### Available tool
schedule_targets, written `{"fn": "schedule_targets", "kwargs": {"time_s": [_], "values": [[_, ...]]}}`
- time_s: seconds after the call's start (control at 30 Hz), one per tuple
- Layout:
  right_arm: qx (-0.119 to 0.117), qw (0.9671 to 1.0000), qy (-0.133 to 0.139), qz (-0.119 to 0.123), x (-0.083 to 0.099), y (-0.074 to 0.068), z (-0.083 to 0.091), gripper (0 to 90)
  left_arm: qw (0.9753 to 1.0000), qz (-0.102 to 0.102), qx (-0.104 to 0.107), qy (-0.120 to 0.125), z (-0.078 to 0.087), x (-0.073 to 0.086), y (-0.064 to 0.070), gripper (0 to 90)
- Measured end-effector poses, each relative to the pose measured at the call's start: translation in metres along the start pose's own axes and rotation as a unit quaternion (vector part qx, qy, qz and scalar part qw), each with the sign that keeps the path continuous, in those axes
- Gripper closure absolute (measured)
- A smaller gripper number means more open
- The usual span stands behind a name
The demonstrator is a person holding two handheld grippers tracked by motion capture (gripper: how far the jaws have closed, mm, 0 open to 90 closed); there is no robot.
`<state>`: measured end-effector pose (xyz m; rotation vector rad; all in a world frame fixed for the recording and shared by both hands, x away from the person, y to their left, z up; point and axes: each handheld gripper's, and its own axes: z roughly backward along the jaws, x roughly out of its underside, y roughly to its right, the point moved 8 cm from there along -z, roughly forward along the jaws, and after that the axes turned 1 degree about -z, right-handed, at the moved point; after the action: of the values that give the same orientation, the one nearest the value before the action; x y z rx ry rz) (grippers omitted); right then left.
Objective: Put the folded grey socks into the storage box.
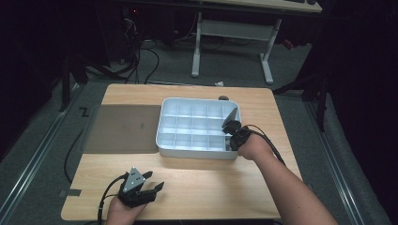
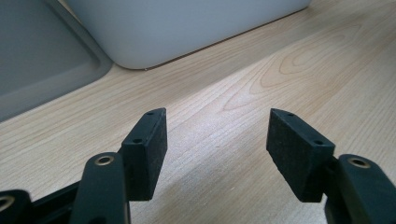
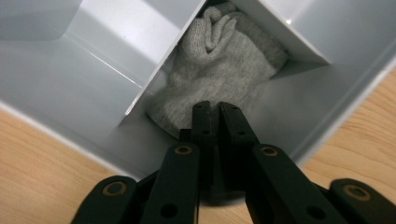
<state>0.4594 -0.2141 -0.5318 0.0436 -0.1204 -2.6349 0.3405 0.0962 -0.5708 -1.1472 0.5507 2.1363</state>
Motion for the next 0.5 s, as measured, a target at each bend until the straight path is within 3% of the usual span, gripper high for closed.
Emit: {"fn": "schedule_targets", "kwargs": {"time_s": [0.27, 0.33, 0.4, 0.5], "values": [[-0.006, 1.0, -0.002, -0.002, -0.001, -0.002, -0.014, 90.0, 1.0, 0.002, 0.0, -0.002, -0.001, 0.001, -0.002, 38.9], [-0.011, 0.9998, -0.001, -0.014, 0.0, -0.001, -0.011, 86.0, 1.0, 0.002, 0.0, -0.001, 0.0, 0.0, -0.001, 38.9], [-0.013, 0.9999, 0.003, -0.006, -0.001, 0.0, -0.009, 83.8, 1.0, 0.001, 0.001, -0.002, 0.0, 0.0, -0.001, 38.9], [-0.019, 0.9994, 0.026, -0.01, -0.001, 0.001, 0.005, 80.9, 1.0, 0.0, 0.0, -0.001, 0.0, 0.0, 0.0, 38.9]]}}
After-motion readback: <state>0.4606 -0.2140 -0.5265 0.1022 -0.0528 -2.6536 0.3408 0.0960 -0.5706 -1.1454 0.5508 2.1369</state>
